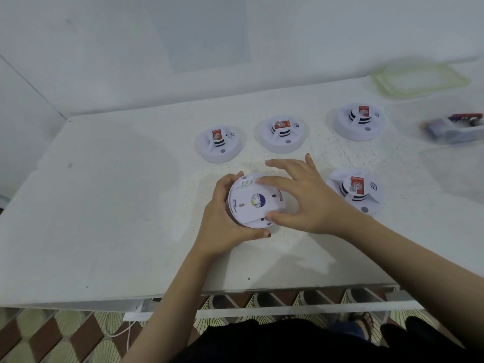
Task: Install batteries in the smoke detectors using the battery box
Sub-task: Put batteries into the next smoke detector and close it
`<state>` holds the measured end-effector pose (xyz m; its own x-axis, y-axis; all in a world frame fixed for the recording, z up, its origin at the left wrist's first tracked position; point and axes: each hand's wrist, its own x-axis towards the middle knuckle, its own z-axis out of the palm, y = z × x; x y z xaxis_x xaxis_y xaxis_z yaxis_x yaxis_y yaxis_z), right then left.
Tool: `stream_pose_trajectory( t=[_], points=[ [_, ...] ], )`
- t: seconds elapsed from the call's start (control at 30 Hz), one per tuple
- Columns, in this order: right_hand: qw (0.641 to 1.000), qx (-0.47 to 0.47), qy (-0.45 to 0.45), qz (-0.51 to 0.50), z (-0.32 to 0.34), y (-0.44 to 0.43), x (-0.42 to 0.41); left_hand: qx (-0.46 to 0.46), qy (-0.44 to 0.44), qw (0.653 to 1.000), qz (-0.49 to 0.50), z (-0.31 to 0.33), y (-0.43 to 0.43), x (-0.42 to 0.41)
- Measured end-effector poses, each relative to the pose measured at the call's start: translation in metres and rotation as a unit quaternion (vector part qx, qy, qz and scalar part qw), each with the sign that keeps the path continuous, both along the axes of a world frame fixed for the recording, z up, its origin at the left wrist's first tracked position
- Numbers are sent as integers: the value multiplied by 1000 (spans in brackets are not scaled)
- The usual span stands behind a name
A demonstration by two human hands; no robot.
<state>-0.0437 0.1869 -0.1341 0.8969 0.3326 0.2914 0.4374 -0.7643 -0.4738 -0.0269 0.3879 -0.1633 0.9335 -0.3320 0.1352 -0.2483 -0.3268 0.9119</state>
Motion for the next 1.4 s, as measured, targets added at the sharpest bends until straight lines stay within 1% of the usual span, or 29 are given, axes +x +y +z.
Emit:
stream_pose_trajectory(
  t=[0.07,0.17,0.4,0.57,0.73,0.83,1.0,1.13,1.23,1.4],
  points=[
    [999,11,30,1,2,0,1,1,-2,1000,3,1,0,-1],
    [998,3,63,-15,8,1,3,4,-9,1000,5,2,-1,-1],
    [994,-9,93,-51,14,3,2,2,-18,1000,9,1,-1,-3],
    [996,-59,29,-67,7,5,-5,0,-17,1000,7,1,0,-2],
    [996,-82,-34,-9,7,8,-3,4,-26,1000,9,2,-1,-5],
    [993,-100,-57,34,9,8,0,0,-23,1000,6,2,-2,-5],
    [981,-159,-80,74,25,8,11,6,-28,1000,-1,2,-1,-4],
    [971,-199,-106,79,31,11,16,6,-24,1000,4,2,-2,-4],
    [975,-188,-93,71,27,11,18,14,-22,1000,11,0,-1,-2],
    [989,-121,-56,57,17,7,17,23,-27,999,10,-2,1,-2]
  ],
)
